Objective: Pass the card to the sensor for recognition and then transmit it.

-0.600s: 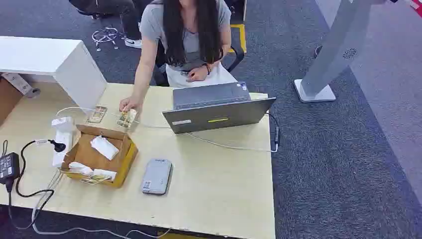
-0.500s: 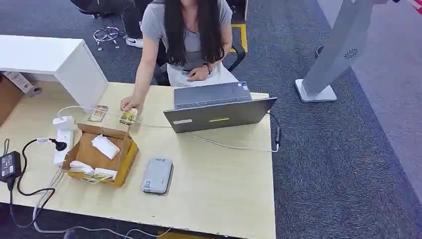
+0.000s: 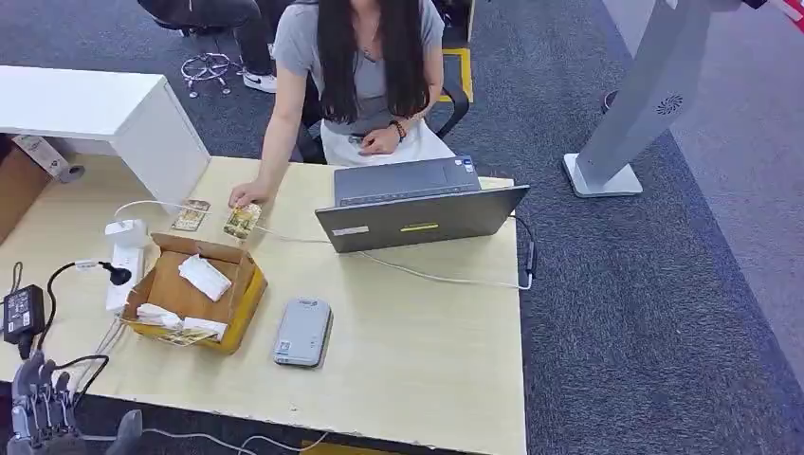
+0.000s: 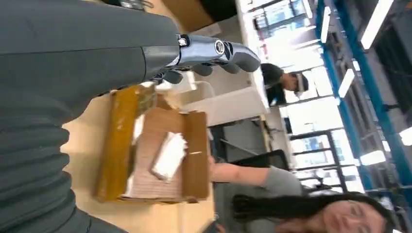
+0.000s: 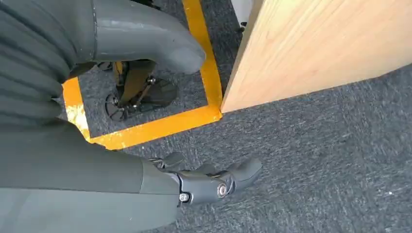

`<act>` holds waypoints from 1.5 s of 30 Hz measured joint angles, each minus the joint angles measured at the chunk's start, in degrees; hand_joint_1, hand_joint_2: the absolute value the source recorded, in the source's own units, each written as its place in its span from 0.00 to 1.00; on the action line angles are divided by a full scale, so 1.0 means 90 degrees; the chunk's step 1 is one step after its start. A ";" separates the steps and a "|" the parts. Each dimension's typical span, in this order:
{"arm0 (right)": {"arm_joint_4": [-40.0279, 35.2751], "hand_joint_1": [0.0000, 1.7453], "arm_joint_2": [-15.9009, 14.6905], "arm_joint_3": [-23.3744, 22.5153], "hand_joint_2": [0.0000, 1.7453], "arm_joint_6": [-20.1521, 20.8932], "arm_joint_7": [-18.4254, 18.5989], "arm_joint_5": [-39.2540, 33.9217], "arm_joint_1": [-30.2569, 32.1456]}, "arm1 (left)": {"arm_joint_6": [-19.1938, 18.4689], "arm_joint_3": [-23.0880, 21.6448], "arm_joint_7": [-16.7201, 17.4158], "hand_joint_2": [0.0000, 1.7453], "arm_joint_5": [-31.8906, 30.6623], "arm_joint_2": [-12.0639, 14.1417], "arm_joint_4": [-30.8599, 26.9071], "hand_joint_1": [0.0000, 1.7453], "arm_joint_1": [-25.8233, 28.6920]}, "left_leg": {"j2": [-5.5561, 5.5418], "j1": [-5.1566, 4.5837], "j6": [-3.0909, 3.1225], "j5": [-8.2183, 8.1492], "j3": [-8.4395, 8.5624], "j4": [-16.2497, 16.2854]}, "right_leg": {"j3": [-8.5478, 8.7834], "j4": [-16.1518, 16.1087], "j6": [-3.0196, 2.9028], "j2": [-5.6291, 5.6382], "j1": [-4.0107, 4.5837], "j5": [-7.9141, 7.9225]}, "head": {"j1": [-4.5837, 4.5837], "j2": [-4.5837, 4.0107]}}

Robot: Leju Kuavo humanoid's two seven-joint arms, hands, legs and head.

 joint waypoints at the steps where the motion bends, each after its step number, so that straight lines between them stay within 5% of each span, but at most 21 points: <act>1: 0.0002 0.00 0.0005 -0.0012 1.00 -0.0007 0.0002 0.0022 -0.0003 | -0.0015 -0.0010 0.0000 1.00 0.0000 -0.0012 -0.0086 0.00 0.0011 | 0.0000 0.0000 0.0000 0.0000 0.0000 0.0000 | 0.0000 0.0000 0.0000 0.0000 0.0000 0.0000 | 0.0005 0.0000; 9: 0.0000 0.00 0.0056 -0.0173 1.00 -0.0005 0.0097 0.0235 -0.0012 | 0.0069 -0.0158 0.0000 1.00 -0.0523 -0.0007 -0.0637 0.00 0.0085 | -0.0001 0.0000 0.0000 0.0000 0.0000 0.0001 | -0.0001 0.0000 0.0000 0.0000 0.0000 0.0000 | 0.0005 0.0000; 11: 0.0002 0.00 0.0056 -0.0185 1.00 0.0000 0.0168 0.0442 -0.0023 | 0.0879 -0.0326 0.0000 1.00 -0.1340 0.0178 -0.0705 0.00 0.0084 | -0.0002 0.0000 0.0000 0.0000 0.0005 0.0002 | -0.0004 -0.0002 0.0000 -0.0001 0.0000 0.0000 | 0.0010 0.0000; 14: 0.0007 0.00 0.0070 -0.0139 1.00 0.0014 0.0470 0.0900 -0.0127 | 0.3352 -0.1087 0.0017 1.00 -0.3277 0.0757 -0.0429 0.00 -0.0283 | -0.0021 -0.0004 0.0003 0.0016 0.0001 0.0004 | -0.0004 -0.0001 0.0006 -0.0017 -0.0004 0.0006 | -0.0007 0.0000; 15: 0.0007 0.00 0.0075 -0.0099 1.00 0.0022 0.0566 0.1050 -0.0191 | 0.3829 -0.1295 0.0088 1.00 -0.4113 0.0873 -0.0196 0.00 -0.0615 | -0.0044 -0.0004 0.0004 0.0024 -0.0002 0.0004 | -0.0012 -0.0002 0.0008 -0.0034 -0.0004 0.0008 | -0.0002 0.0000; 17: 0.0007 0.00 0.0131 0.0038 1.00 0.0041 0.0839 0.1381 -0.0377 | 0.4435 -0.1631 0.0694 1.00 -0.6152 0.1120 0.0531 0.00 -0.1435 | -0.0061 -0.0002 -0.0008 0.0046 -0.0009 0.0003 | -0.0018 -0.0001 0.0003 -0.0050 -0.0003 0.0024 | 0.0003 0.0000; 19: 0.0005 0.00 0.0214 0.0163 1.00 0.0061 0.1045 0.1581 -0.0558 | 0.4756 -0.1938 0.1564 1.00 -0.7441 0.1363 0.1345 0.00 -0.2334 | -0.0058 -0.0001 -0.0013 0.0077 -0.0025 0.0002 | -0.0036 -0.0001 -0.0004 -0.0048 -0.0002 0.0061 | 0.0002 0.0000; 22: 0.0000 0.00 0.0301 0.0277 1.00 0.0051 0.1268 0.1714 -0.0708 | 0.4930 -0.2297 0.2643 1.00 -0.8533 0.1694 0.2729 0.00 -0.3747 | -0.0060 -0.0001 -0.0010 0.0123 -0.0063 0.0002 | -0.0061 0.0000 -0.0003 -0.0052 -0.0002 0.0105 | 0.0003 0.0000; 28: 0.0002 0.00 0.0316 0.0308 1.00 0.0051 0.1355 0.1736 -0.0727 | 0.4974 -0.2775 0.3053 1.00 -0.8854 0.1991 0.4544 0.00 -0.5413 | -0.0035 -0.0004 -0.0015 0.0145 -0.0091 0.0004 | -0.0095 -0.0001 0.0006 -0.0023 -0.0002 0.0145 | 0.0000 0.0000; 37: 0.0007 0.00 0.0313 0.0301 1.00 0.0051 0.1358 0.1697 -0.0668 | 0.4981 -0.3186 0.3232 1.00 -0.8961 0.2060 0.5631 0.00 -0.6157 | -0.0035 -0.0002 -0.0012 0.0142 -0.0115 0.0008 | -0.0111 -0.0011 0.0008 -0.0020 -0.0003 0.0145 | 0.0002 0.0000; 45: 0.0007 0.00 0.0313 0.0301 1.00 0.0049 0.1358 0.1700 -0.0649 | 0.4993 -0.3259 0.3252 1.00 -0.8930 0.2069 0.5894 0.00 -0.6247 | -0.0033 -0.0001 -0.0012 0.0142 -0.0121 0.0007 | -0.0118 -0.0011 0.0008 -0.0019 -0.0002 0.0145 | 0.0000 0.0000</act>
